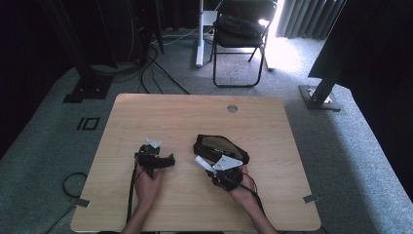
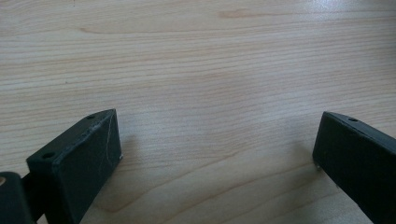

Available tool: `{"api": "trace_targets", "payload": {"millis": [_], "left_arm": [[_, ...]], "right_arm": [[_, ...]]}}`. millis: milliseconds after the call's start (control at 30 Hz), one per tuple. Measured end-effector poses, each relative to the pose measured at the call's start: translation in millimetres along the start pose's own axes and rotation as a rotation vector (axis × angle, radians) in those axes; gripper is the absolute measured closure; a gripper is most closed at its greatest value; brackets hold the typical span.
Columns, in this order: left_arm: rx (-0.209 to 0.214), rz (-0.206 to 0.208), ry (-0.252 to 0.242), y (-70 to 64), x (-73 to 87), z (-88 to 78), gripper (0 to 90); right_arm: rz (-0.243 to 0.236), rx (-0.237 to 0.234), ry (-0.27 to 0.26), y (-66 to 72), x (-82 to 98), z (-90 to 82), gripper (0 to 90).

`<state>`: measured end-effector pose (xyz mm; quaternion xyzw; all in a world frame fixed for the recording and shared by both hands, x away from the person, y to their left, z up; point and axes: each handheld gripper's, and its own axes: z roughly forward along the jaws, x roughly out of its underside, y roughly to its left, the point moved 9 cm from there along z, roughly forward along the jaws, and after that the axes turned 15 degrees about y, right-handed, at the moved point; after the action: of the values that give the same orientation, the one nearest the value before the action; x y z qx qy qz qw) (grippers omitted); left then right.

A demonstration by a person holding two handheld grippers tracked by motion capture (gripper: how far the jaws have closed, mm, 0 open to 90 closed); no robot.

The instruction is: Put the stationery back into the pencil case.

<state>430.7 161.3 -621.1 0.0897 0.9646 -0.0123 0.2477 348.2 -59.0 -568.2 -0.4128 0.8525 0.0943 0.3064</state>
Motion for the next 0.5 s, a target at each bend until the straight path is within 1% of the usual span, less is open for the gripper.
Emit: {"api": "trace_targets", "payload": {"millis": [500], "left_arm": [[0.000, -0.001, 0.000, -0.1, -0.1, 0.0, 1.3]], "right_arm": [[-0.015, 0.009, -0.042, 2.3, -10.5, -15.9, 71.4]]}}
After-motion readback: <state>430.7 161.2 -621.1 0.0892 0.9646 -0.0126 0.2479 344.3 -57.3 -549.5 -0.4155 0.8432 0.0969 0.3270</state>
